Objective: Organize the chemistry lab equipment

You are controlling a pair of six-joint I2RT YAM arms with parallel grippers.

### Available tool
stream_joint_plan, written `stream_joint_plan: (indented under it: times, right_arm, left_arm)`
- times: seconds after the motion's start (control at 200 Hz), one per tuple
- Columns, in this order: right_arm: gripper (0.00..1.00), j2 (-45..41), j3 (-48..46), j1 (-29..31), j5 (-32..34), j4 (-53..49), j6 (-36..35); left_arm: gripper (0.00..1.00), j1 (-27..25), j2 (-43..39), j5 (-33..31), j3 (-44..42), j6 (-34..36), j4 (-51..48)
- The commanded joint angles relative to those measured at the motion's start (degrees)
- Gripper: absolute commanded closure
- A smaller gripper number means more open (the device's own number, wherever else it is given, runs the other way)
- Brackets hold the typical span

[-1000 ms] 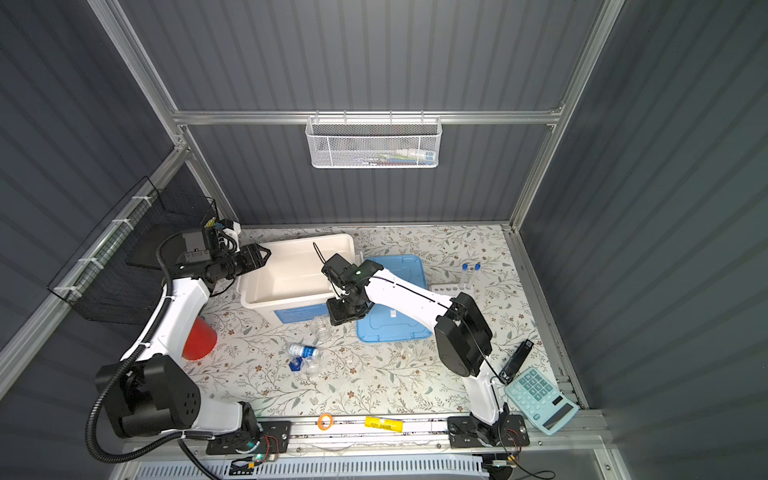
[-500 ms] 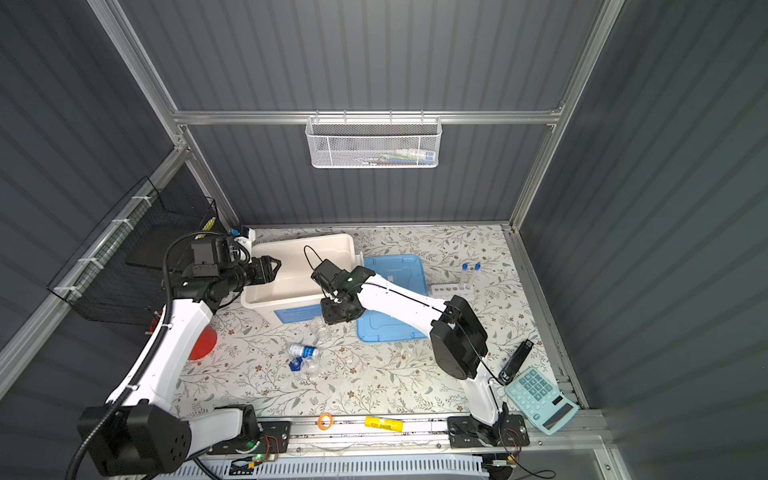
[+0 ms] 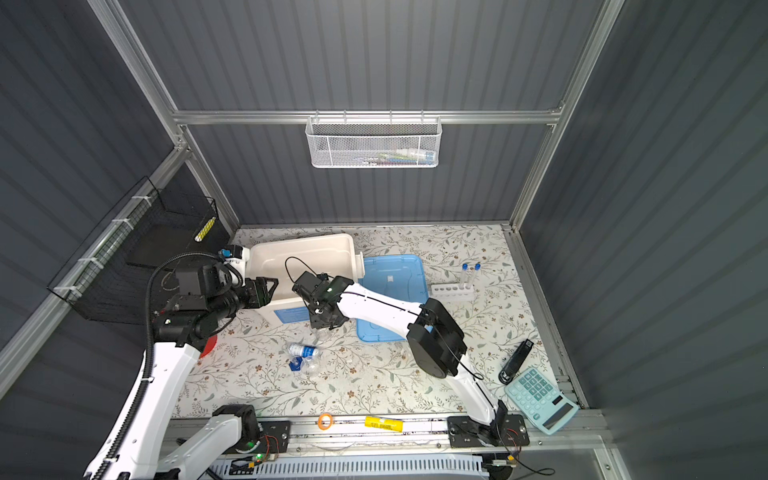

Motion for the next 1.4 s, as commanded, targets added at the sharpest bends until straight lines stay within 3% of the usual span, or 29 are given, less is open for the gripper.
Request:
stream_joint_plan:
  times: [0.0,0.6,1.181,1.396]
  right_arm:
    - [0.66,0.5,1.0,0.5,3.0,-2.2,1.7]
    - [0.73,2.0,0.0,1.0,2.0,-2.2,0.3]
    - [0.73,-6.4,-7.2,3.7,7.3,0.1,-2.4]
    - [0.73,-11.5,-10.8,3.7,7.9,3.1,-8.0]
  left_arm:
    - [0.38,-0.6,-1.8,-0.3,-1.0,-0.3,-1.7]
    - [0.38,-0.9,-3.0,-3.4,-2.2,0.0,-0.9]
    - [0.38,-1.0,-3.7,-3.6,-2.8,0.0,-0.1]
    - [0.38,-1.0,-4.0,-3.6,-3.3,-0.1,0.0]
